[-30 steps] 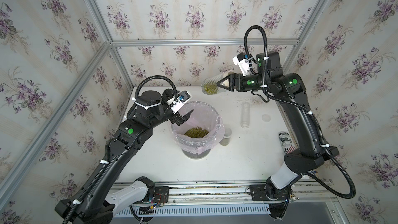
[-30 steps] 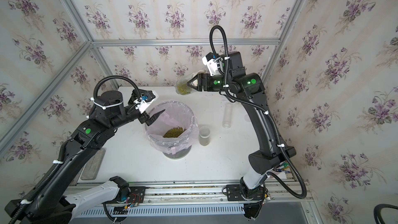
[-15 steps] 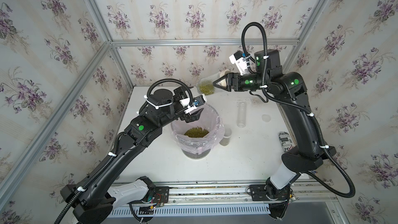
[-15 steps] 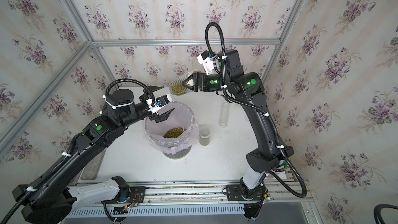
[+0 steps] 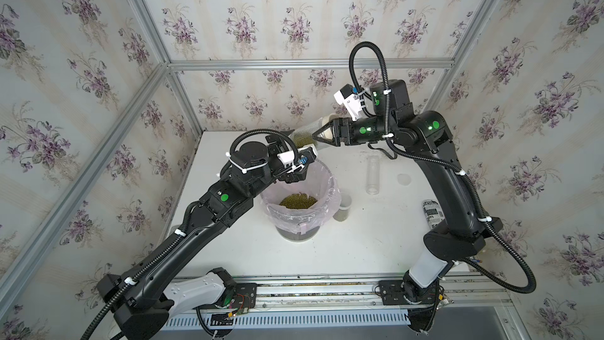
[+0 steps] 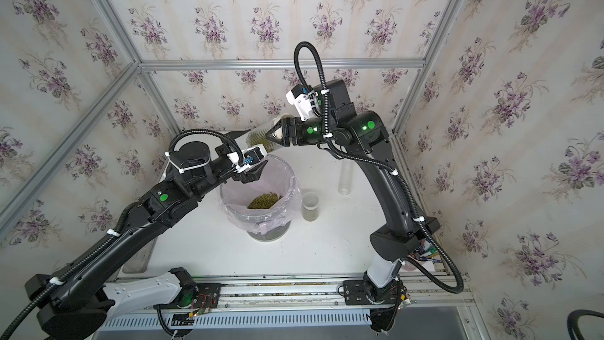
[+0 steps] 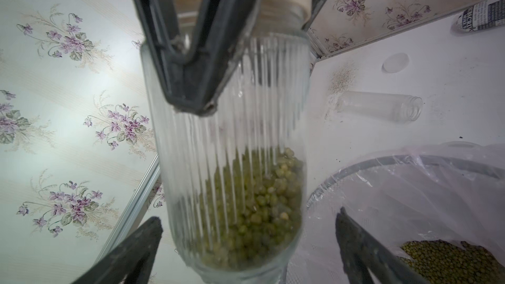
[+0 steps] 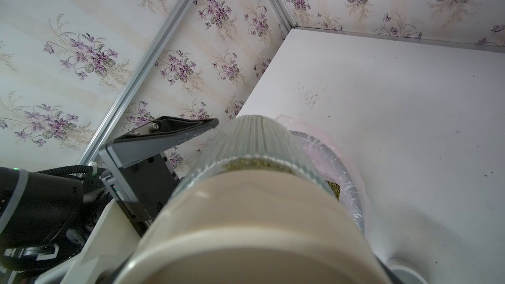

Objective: Empty moldy mung beans from jars
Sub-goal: Pick up the jar from the center of the board.

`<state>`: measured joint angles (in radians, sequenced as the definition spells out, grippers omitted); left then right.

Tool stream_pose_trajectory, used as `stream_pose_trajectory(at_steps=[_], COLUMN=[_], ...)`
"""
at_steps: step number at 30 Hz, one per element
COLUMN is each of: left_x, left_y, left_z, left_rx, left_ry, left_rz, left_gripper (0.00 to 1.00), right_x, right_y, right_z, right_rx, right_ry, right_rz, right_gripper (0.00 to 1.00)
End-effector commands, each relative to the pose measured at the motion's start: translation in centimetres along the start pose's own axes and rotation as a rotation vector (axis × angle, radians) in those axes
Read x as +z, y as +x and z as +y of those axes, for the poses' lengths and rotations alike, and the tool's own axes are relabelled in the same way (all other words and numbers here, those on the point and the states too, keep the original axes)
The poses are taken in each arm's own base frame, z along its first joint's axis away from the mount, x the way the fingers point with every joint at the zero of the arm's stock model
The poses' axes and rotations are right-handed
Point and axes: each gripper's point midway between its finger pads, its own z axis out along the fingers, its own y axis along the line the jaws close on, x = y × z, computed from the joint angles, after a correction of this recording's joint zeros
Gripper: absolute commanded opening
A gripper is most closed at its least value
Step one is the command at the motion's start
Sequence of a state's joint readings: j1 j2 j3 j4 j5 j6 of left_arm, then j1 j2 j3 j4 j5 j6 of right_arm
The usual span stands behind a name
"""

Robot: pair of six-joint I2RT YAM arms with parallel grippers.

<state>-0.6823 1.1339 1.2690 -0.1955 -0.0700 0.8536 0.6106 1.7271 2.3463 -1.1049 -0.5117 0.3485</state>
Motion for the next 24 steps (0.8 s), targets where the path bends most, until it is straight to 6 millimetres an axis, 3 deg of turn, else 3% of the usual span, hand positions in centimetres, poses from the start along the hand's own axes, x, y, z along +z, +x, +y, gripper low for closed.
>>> stream_pose_trajectory(at_steps=[1,15,24], left_x=[0.0,0.8,1.2], left_y=[-1.3,-0.8,0.0], left_z=[2.0,1.2,0.3], left_rx=[-0.009,-0.038,-0.045], left_ry=[-0.088,-0.063,-0.042], left_rz=[-0.05,-0.039,-0.023], left_gripper=[1.0,1.0,1.0], right_x=[0.4,0.9,0.6], right_y=[-1.0,-1.0,-0.7], right_z=[0.9,1.0,2.4], right_rx=[-0.025,-0.026,-0.04], right_ry=[-0.034,-0.046,-0.121], right_rz=[-0.037,-0.029,-0.011], right_gripper=[0.36,0.36,0.36])
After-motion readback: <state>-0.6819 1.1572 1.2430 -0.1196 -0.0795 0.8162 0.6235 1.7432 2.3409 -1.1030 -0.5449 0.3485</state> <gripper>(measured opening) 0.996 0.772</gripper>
